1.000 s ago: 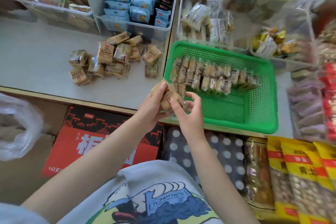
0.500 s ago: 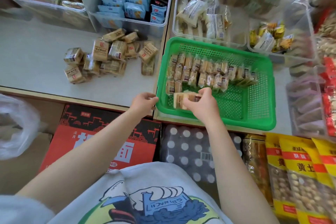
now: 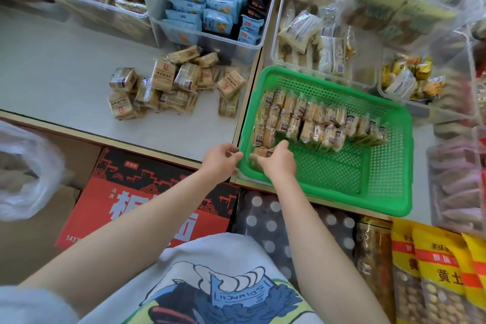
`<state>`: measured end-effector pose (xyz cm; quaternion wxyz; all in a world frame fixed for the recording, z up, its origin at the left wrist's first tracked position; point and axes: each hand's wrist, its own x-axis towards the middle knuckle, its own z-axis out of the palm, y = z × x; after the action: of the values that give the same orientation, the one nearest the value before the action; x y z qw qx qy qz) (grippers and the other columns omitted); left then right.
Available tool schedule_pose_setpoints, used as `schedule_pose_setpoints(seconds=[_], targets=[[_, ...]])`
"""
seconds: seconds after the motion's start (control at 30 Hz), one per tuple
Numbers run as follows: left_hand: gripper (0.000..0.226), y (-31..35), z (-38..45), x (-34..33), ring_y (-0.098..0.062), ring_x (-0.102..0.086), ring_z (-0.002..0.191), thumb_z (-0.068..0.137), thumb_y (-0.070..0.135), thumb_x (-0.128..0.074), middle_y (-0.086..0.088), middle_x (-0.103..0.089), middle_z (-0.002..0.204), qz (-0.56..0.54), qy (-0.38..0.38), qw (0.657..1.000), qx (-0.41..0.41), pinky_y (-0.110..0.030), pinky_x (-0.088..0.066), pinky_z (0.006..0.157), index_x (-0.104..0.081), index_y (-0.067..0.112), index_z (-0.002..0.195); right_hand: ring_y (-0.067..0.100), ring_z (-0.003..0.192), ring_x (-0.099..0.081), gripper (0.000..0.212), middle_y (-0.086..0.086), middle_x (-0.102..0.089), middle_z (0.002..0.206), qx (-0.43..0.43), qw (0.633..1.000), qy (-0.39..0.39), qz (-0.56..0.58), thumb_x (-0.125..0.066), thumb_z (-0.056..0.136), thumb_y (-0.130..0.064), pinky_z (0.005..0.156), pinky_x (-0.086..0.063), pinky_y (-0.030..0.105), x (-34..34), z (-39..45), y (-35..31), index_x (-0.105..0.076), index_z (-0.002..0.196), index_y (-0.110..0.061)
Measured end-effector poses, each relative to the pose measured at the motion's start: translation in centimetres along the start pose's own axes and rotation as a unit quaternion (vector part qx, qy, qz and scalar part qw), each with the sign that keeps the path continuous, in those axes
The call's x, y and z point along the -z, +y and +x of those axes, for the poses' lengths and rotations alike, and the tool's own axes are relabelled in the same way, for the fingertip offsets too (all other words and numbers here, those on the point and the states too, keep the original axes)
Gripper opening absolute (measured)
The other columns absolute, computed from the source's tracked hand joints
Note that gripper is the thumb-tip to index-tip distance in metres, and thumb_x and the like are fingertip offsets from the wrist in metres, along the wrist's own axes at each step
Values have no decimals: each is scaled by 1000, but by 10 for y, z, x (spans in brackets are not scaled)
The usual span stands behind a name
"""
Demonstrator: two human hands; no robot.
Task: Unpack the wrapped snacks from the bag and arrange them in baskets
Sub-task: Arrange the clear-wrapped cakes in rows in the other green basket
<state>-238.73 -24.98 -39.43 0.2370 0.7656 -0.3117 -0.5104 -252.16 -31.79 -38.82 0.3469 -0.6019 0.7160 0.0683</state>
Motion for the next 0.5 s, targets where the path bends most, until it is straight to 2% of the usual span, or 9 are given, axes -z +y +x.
schedule_pose_setpoints(seconds=[0.07, 0.13, 0.23, 0.3, 0.5], targets=[[23, 0, 2, 1, -9, -67, 67, 102, 30, -56, -2, -69, 100, 0, -2, 1000, 0, -18, -48, 56, -60, 15, 120, 31, 109, -60, 84, 13, -57, 127, -1, 998, -25, 66, -77, 79, -57, 76, -48, 37, 4, 2, 8, -37, 132, -4], [21, 0, 3, 2, -7, -67, 66, 102, 29, -55, 2, -68, 96, 2, -5, 1000, -3, -17, -45, 53, -59, 16, 118, 24, 101, -56, 78, 9, -56, 122, -7, 993, -46, 111, -77, 78, -58, 75, -43, 33, 12, 6, 13, -43, 126, -8], [20, -1, 3, 0, -7, -66, 65, 103, 29, -54, 3, -67, 93, 0, -8, 1000, -4, -19, -45, 54, -58, 17, 118, 16, 74, -46, 53, 2, -54, 92, 4, 994, -62, 90, -78, 79, -55, 60, -36, 31, 11, 12, 15, -47, 93, -15], [20, -2, 3, 0, -6, -66, 65, 103, 29, -54, 3, -67, 92, 4, -8, 1000, -4, -19, -44, 54, -58, 18, 118, 15, 67, -40, 53, 0, -47, 80, 7, 995, -64, 73, -78, 79, -54, 56, -32, 30, 8, 16, 11, -40, 81, -17], [20, -2, 4, 2, -7, -67, 65, 102, 30, -55, 4, -68, 90, 11, -15, 1000, -8, -22, -46, 56, -59, 17, 118, 14, 62, -36, 57, -2, -42, 73, -18, 995, -30, 95, -80, 75, -56, 52, -30, 29, 2, 26, 5, -40, 76, -16]])
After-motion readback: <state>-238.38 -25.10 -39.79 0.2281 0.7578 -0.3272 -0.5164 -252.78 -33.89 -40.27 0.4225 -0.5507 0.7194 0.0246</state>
